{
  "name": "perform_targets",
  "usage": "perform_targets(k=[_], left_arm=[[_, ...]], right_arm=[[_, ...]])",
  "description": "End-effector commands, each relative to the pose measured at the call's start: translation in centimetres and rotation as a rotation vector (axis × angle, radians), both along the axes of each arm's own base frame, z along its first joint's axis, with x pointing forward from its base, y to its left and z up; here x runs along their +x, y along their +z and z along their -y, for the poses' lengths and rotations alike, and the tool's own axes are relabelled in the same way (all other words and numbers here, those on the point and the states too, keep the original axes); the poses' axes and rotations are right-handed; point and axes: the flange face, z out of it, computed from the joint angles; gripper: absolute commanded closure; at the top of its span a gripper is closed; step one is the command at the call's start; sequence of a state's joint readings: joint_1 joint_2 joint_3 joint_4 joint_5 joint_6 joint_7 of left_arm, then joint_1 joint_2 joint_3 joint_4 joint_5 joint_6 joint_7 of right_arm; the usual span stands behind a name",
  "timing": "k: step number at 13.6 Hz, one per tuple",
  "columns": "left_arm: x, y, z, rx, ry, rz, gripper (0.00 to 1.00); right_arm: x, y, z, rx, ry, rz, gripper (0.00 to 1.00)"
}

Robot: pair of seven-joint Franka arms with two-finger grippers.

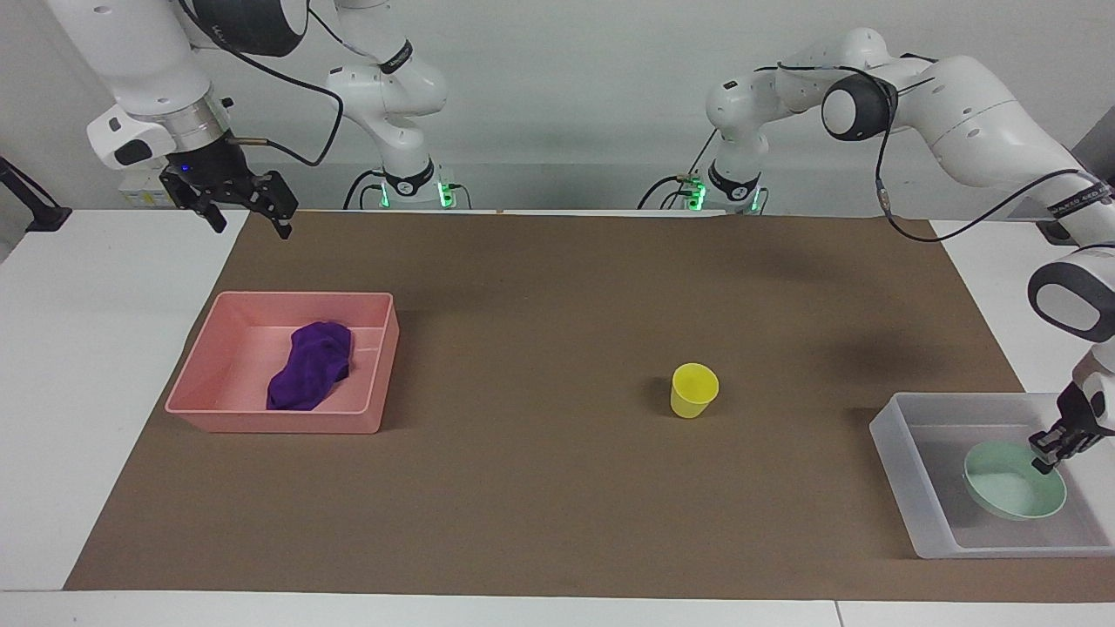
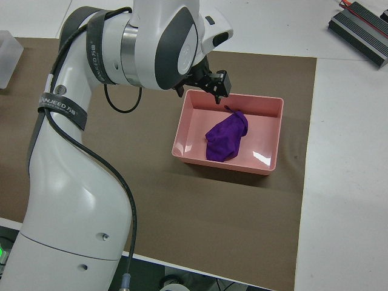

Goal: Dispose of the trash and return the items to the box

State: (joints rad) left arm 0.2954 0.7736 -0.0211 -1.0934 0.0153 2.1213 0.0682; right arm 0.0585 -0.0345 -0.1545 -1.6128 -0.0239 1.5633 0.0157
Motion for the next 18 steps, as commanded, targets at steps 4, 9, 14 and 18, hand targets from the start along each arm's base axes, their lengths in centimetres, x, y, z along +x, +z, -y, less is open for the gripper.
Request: perform_targets(k=[4,9,14,18], left_arm=[[-1.2,-1.2,0.9,0.041,-0.112,-0.076,1.00],[-0.8,0.3,3.0,0.053,-0.167,-0.063,0.47],[-2.9,8.0,7.7,0.089,-0.309,-0.045,0.23],[-6.6,10.6,18.5,0.087,-0.444,-0.071,0.03]], right_arm=[[-0.3,0.2,0.1,0.016,0.012,0.002,0.00],[-0.3,0.4,0.5,0.014,0.006,0.007,0.00],[-0.5,0.9,0.8,0.011,-0.006,0.011,0.00],[-0.7,0.7,0.1,0.011,0.001,0.015,0.00]])
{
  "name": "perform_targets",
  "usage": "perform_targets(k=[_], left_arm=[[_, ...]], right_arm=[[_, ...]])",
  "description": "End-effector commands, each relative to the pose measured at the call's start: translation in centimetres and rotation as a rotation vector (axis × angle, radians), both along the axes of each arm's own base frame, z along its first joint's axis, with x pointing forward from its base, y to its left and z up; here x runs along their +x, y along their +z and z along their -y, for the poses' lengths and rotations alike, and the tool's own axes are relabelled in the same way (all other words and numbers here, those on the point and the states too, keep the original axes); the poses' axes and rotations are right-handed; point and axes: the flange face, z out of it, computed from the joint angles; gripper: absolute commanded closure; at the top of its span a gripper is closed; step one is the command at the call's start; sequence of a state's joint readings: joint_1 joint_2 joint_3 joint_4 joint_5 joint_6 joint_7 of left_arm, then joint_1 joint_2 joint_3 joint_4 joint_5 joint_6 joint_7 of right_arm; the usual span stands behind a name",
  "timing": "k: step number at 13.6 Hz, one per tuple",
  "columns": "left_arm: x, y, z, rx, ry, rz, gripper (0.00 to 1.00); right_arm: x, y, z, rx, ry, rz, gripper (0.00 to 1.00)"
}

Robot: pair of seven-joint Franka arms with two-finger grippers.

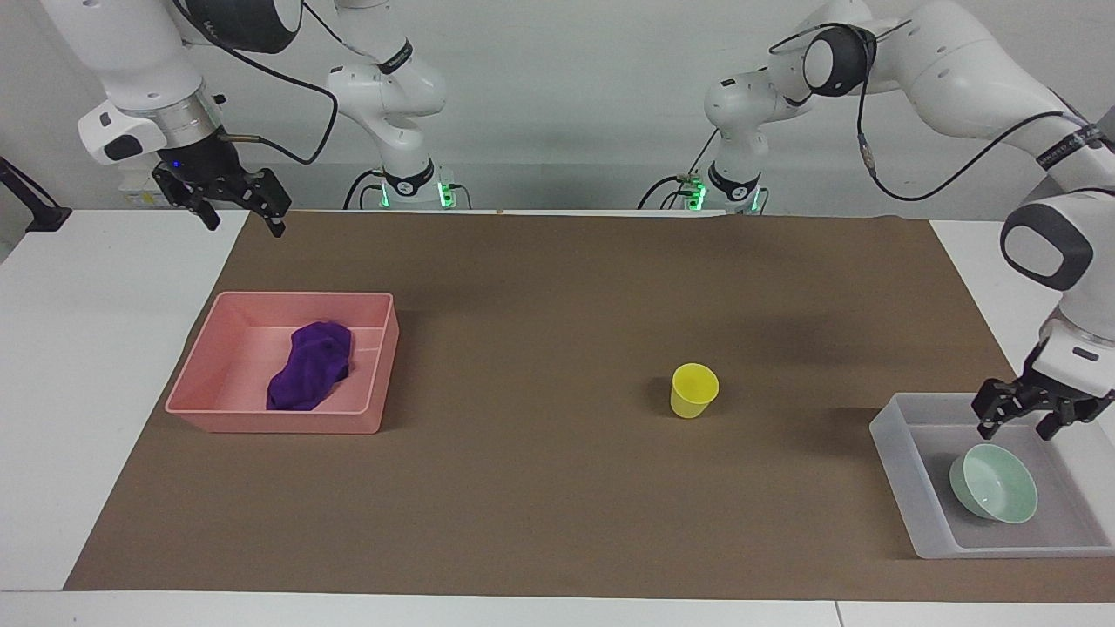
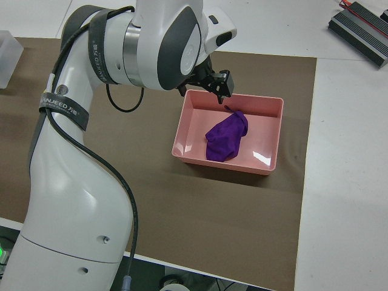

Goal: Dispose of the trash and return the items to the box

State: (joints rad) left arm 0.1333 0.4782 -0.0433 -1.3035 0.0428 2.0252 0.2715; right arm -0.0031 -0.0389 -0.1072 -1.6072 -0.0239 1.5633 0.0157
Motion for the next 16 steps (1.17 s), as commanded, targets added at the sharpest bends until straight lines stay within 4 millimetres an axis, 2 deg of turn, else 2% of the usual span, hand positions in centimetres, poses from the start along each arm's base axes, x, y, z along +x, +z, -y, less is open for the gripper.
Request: perform_targets(k=[1,3,6,7,8,11,13,15,16], left_arm=[[-4.0,-0.5,6.8,0.024,-0.083,-0.060,0.01],[-5.1,-2.0,12.3,0.005,-0.066,-0.078,0.01],[-7.8,-4.7,18.7,-0.019,-0.069,-0.055,0.03],[-8.7,-6.0,21.7,-0.026,-0.070,-0.066,0.04],[-9.6,-7.2,23.8,-0.032,-0.065,-0.072,0.04],[-11.6,-10.4,26.8,-0.048,-0.045,-0.079,0.08],[-12.5,-12.2,27.5,-0.053,-0.035,-0.084,0.11],[-12.9,-13.5,27.6,-0.056,-0.025,-0.100,0.18],[-13.0,-14.1,27.8,-0.066,0.002,-0.096,0.32]], right_arm=[[-0.5,0.2,-0.6,0.013,0.014,0.003,0.00],[-0.6,0.2,-0.4,0.013,0.006,0.005,0.00],[-0.5,0.2,-0.8,0.013,0.013,0.003,0.00],[-0.5,0.3,-0.7,0.013,0.013,0.009,0.00],[-0.5,0.3,-0.8,0.013,0.014,0.006,0.00],[-0.5,0.3,-0.8,0.011,0.016,0.009,0.00],[-0.5,0.3,-0.8,0.013,0.016,0.008,0.00],[-0.5,0.3,-0.8,0.013,0.017,0.008,0.00],[-0.5,0.2,-0.9,0.013,0.019,0.006,0.00]])
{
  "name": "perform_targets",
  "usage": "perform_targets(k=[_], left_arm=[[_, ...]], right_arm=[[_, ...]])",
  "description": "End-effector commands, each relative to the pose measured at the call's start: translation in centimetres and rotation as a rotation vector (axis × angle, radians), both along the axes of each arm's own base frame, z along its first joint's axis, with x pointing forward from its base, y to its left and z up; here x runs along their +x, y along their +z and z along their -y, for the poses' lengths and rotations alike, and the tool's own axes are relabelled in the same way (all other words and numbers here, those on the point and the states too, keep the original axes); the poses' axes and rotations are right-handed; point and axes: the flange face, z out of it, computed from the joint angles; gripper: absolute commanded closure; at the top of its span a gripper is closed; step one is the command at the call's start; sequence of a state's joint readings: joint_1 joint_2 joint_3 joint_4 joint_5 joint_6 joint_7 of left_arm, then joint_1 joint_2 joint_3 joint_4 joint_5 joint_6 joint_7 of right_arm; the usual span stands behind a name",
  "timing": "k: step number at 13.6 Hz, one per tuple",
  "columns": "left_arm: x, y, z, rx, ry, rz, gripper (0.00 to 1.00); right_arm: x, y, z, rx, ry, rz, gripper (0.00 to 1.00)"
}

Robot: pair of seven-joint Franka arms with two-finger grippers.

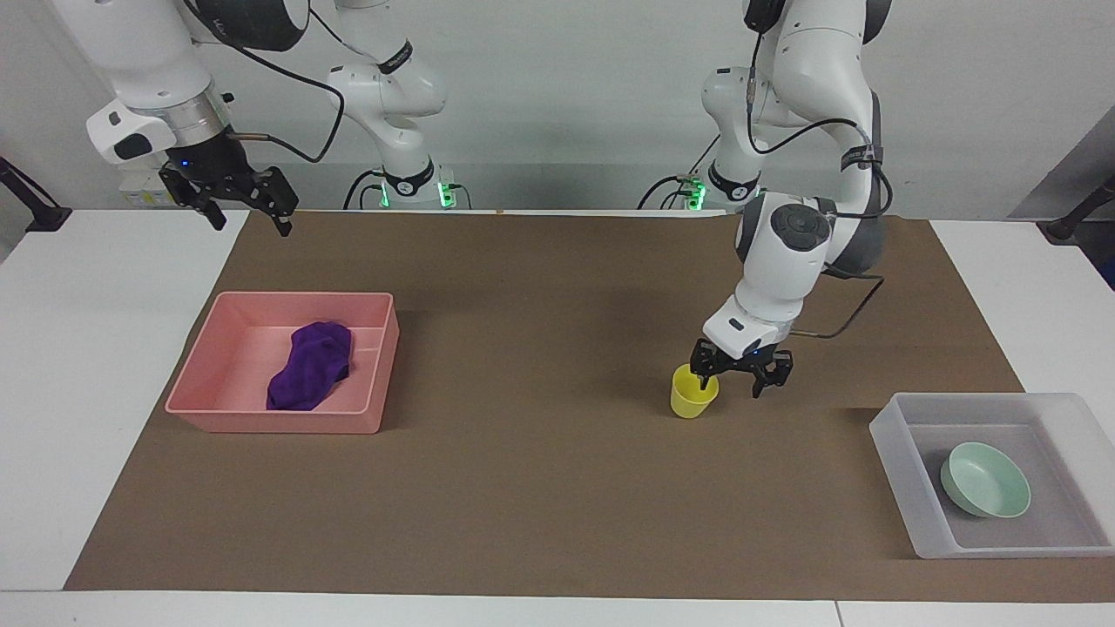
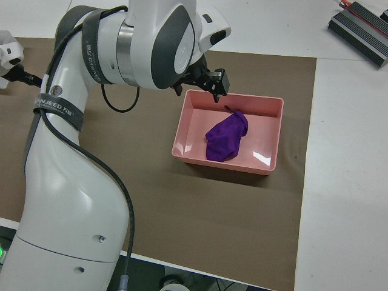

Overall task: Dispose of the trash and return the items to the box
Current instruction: 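Grasp the yellow cup with the left gripper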

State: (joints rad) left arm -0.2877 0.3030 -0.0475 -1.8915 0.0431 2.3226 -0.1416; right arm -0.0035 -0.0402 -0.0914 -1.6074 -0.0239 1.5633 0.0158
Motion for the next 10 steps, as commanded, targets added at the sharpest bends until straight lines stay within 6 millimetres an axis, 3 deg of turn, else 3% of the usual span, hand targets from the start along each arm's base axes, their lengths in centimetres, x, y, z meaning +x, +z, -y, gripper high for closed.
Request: perform_targets(k=[1,2,3,7,10], left_arm=[[-1.0,-0.9,0.1,-0.009,0.056,0.022,0.58],[-1.0,-1.1,0.0,-0.014,0.067,0.022,0.94],[-1.0,-1.0,0.1,-0.032,0.091,0.017,1.00],[-0.7,-0.1,-0.1,-0.071,0.131,0.011,1.00],[0.4,3.7,-1.1,-0.082,0.153,0.045,1.00]], right_arm=[[-0.5,0.1,0.0,0.014,0.002,0.005,0.00],[-0.5,0.1,0.0,0.014,0.000,0.005,0.00],[-0.5,0.1,-0.1,0.014,0.003,0.004,0.00],[-0.5,0.1,0.0,0.012,0.000,0.006,0.00],[-0.6,-0.2,0.0,0.007,-0.007,-0.002,0.00]])
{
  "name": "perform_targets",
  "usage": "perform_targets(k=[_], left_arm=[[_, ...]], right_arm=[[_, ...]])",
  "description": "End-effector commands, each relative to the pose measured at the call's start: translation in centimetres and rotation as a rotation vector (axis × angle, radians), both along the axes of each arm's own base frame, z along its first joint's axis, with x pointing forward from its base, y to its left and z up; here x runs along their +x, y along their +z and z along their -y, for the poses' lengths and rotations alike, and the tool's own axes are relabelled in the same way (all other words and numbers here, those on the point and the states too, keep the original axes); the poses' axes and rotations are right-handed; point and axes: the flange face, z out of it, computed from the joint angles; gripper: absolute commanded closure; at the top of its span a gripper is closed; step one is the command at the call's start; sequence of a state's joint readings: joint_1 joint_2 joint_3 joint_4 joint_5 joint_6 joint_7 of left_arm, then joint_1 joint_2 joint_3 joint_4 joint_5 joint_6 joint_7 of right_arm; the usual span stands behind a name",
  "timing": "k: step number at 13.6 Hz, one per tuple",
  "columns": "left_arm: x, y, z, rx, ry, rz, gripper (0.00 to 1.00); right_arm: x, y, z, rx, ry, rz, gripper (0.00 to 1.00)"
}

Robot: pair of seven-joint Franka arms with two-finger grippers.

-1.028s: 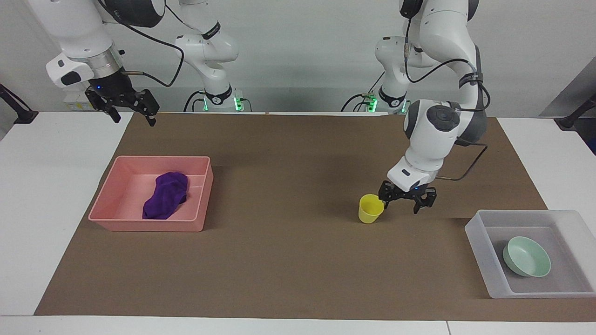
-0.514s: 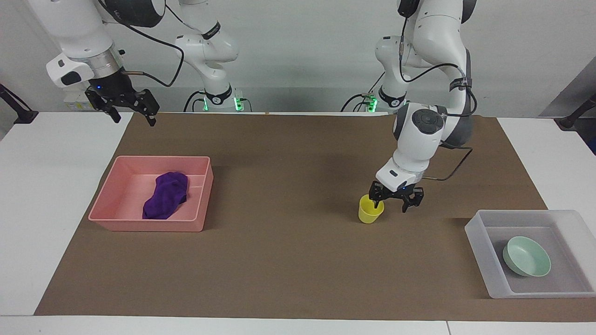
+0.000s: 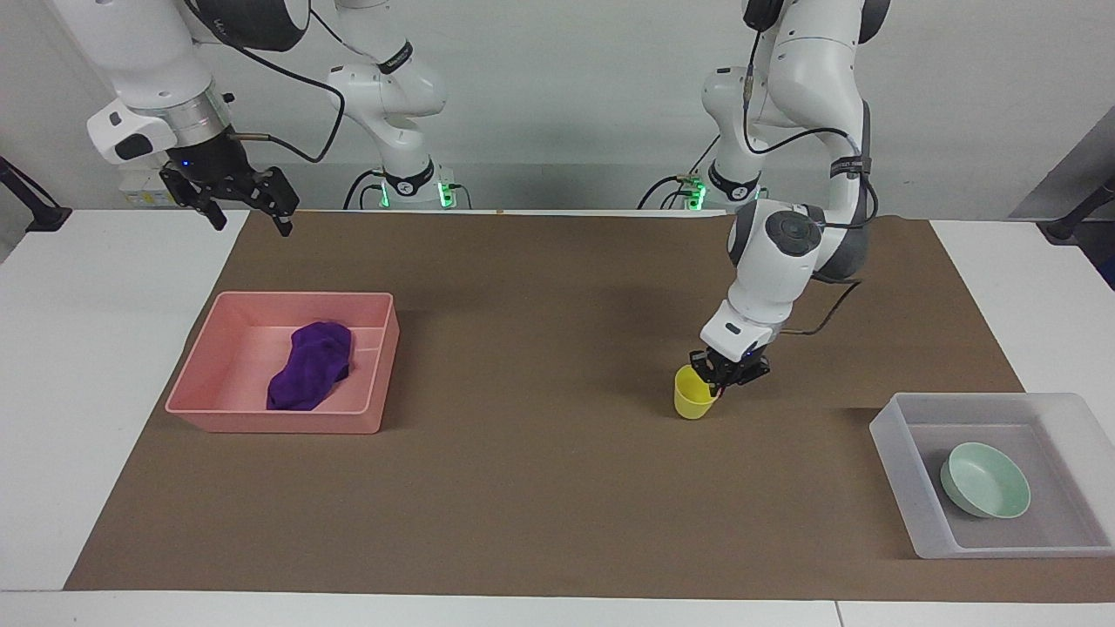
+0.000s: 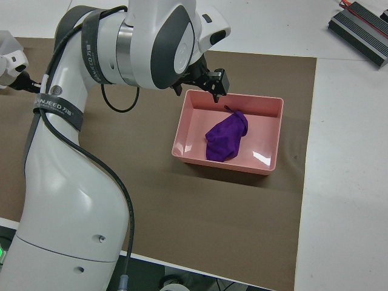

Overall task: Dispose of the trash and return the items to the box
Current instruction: 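Grasp the yellow cup with the left gripper, then lower the yellow cup into the green bowl in the clear bin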

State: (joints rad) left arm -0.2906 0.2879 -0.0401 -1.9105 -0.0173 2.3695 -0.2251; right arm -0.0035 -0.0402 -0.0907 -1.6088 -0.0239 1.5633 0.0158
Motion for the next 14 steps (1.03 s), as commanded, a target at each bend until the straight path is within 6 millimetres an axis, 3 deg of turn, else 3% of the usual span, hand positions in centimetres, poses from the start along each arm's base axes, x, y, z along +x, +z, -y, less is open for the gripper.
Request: perform_targets(k=[1,3,6,8,11,14], left_arm=[[1.4,5.1,-2.0,-0.010,0.048,0.029,1.00],[4.6,9.9,-6.7,-0.004,0.109,0.057,1.00],[8.9,13.3,-15.2,0.006,0.186,0.086,1.00],[10.0,13.9,-21.6,0.008,0.215,0.100,1.00],[11.9,13.8,-29.1,0.015,0.280,0.103,1.00],[12.7,11.2,-36.1,0.010,0.295,0.090,1.00]], right_arm=[[-0.8,0.0,0.0,0.007,-0.028,0.002,0.00],[-0.9,-0.3,-0.3,0.002,-0.058,-0.003,0.00],[-0.9,-0.3,-0.3,0.002,-0.058,-0.003,0.00],[-0.9,-0.3,-0.3,0.002,-0.058,-0.003,0.00],[-0.9,-0.3,-0.4,0.004,-0.057,-0.004,0.00],[-0.9,-0.3,-0.4,0.002,-0.055,-0.004,0.00]])
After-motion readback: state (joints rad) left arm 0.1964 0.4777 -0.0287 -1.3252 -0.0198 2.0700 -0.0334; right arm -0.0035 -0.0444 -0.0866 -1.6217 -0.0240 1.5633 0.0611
